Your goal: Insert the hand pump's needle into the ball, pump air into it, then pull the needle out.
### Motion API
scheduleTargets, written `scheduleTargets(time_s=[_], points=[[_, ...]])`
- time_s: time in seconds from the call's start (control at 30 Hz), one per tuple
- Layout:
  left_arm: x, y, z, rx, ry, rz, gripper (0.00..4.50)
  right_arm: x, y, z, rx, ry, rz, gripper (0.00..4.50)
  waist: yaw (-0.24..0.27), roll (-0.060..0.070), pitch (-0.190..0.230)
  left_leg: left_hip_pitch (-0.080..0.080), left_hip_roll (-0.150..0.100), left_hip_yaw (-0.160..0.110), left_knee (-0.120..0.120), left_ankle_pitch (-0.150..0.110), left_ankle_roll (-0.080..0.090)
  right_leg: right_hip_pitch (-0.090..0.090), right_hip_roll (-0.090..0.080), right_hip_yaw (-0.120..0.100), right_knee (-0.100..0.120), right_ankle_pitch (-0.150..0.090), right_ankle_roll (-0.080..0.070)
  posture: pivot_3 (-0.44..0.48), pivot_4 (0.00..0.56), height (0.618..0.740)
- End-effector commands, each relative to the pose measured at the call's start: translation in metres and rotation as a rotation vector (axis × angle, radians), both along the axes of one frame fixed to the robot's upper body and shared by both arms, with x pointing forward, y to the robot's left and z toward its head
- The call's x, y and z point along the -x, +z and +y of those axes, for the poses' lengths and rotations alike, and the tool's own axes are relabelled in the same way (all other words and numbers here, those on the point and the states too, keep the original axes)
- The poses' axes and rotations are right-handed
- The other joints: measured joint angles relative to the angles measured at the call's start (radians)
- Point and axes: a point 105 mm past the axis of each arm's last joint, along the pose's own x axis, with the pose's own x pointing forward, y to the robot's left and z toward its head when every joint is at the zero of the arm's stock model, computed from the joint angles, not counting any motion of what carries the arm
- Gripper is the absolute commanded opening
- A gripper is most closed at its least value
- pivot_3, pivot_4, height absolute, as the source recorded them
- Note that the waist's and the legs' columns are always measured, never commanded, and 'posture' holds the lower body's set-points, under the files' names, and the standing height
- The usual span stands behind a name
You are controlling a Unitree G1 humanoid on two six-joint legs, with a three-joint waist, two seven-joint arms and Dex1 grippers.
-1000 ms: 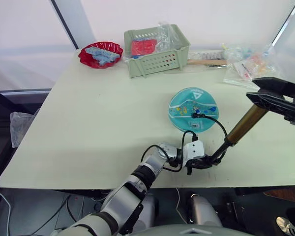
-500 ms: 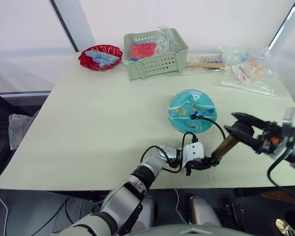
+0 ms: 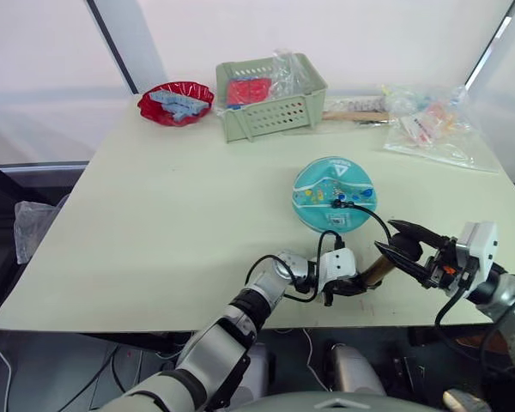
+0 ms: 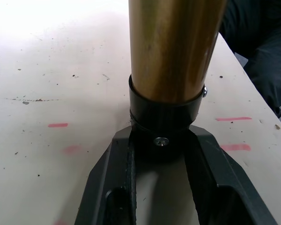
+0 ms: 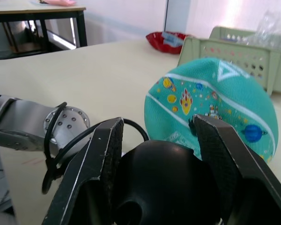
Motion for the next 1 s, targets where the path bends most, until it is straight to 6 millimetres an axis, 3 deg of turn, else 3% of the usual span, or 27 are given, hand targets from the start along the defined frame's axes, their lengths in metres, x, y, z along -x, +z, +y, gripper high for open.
scheduleTargets(time_s=[0.03, 0.13, 0.43, 0.6, 0.7, 0.9, 1.0], points=[[0.007, -0.032, 0.021, -0.114, 0.036, 0.083, 0.96, 0.004, 0.04, -0.002, -0.03, 0.051, -0.076, 1.9, 0.003, 0.003, 0.002, -0.001, 0.0, 0.0, 0.0, 0.0, 0.0, 0.0, 0.0, 0.0, -0.001, 0.0, 0.0, 0.0, 0.15, 0.737], [0.009, -0.033, 0.021, -0.117, 0.032, 0.085, 0.96, 0.007, 0.077, -0.007, -0.046, 0.088, -0.122, 1.9, 0.006, 0.007, 0.005, -0.004, 0.0, -0.001, 0.0, 0.0, 0.0, -0.002, 0.0, -0.001, -0.002, 0.0, 0.0, 0.0, 0.15, 0.737], [0.011, -0.034, 0.021, -0.118, 0.024, 0.088, 0.96, 0.014, 0.15, -0.022, -0.111, 0.1, -0.166, 1.9, 0.008, 0.007, 0.006, -0.013, -0.001, -0.004, 0.0, 0.0, 0.0, -0.007, -0.001, -0.005, -0.007, 0.004, -0.004, 0.0, 0.15, 0.737], [0.011, -0.035, 0.02, -0.119, 0.023, 0.089, 0.96, 0.017, 0.162, -0.026, -0.106, 0.099, -0.154, 1.9, 0.008, 0.007, 0.008, -0.014, -0.001, -0.005, 0.0, 0.0, 0.0, -0.007, -0.001, -0.005, -0.008, 0.004, -0.004, 0.0, 0.15, 0.737], [0.011, -0.035, 0.02, -0.119, 0.024, 0.089, 0.96, 0.015, 0.151, -0.025, -0.093, 0.096, -0.116, 1.9, 0.008, 0.007, 0.007, -0.014, -0.001, -0.005, 0.0, 0.0, 0.001, -0.007, -0.002, -0.005, -0.008, 0.004, -0.004, 0.0, 0.15, 0.737], [0.011, -0.035, 0.019, -0.118, 0.024, 0.087, 0.96, 0.007, 0.067, -0.02, 0.065, 0.04, 0.092, 1.9, 0.01, 0.001, 0.004, -0.014, -0.002, -0.005, -0.001, -0.002, 0.004, -0.007, -0.002, -0.006, -0.009, 0.004, -0.004, 0.0, 0.15, 0.737], [0.011, -0.035, 0.018, -0.117, 0.025, 0.086, 0.96, 0.005, 0.04, -0.02, 0.062, 0.019, 0.126, 1.9, 0.006, 0.0, 0.003, -0.01, -0.002, -0.005, 0.0, -0.002, 0.004, -0.003, -0.002, -0.006, -0.009, 0.003, -0.003, 0.0, 0.15, 0.737]])
